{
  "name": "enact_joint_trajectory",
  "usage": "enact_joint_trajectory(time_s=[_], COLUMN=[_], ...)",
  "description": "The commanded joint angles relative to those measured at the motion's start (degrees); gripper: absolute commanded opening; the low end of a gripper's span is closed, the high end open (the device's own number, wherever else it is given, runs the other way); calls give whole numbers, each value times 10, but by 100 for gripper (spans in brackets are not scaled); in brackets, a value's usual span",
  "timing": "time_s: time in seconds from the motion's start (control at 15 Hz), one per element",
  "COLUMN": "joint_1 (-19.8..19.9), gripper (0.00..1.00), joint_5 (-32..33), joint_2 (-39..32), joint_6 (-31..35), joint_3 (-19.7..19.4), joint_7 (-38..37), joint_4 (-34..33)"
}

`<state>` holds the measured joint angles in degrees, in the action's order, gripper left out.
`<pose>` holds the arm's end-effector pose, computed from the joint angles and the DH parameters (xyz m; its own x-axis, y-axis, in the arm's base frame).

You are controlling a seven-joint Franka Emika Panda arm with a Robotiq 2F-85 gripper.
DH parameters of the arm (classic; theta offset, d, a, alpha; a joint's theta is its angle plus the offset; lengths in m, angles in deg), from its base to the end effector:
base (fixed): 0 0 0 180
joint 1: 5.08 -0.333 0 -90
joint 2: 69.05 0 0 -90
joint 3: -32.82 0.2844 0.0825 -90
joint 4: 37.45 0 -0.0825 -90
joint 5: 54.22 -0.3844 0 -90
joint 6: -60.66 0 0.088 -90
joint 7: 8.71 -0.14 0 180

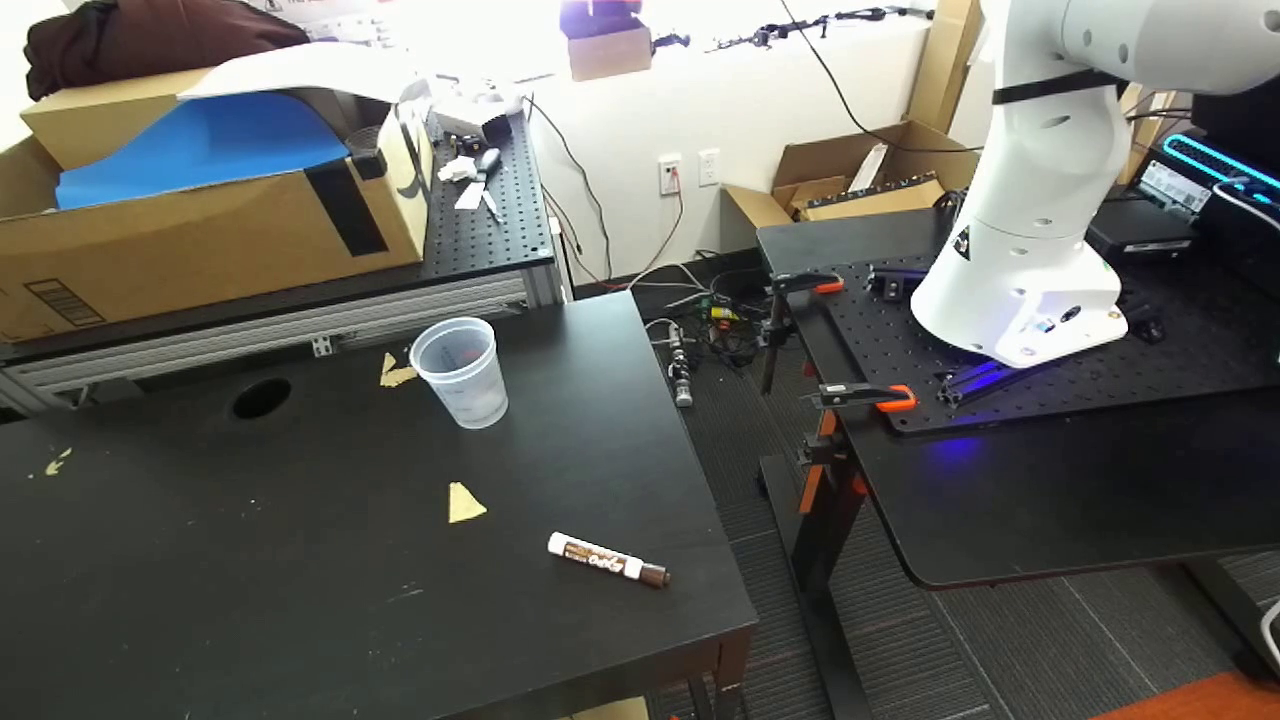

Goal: Pick up the pen from the table and slightly move it to the right.

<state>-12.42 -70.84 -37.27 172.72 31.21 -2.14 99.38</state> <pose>0.4136 0.0690 0.4741 0.9850 0.1039 0.1376 0.1389 -0.9509 -0.2764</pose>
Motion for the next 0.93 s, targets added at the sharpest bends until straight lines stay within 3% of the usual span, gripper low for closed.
enact_joint_trajectory(time_s=[0.0,0.4,0.87], joint_1=[-6,-24,-47], gripper=[100,100,100], joint_5=[-31,-74,-156], joint_2=[-26,-99,-174], joint_6=[38,124,294], joint_3=[18,52,80], joint_7=[-3,-11,-34], joint_4=[15,27,58])
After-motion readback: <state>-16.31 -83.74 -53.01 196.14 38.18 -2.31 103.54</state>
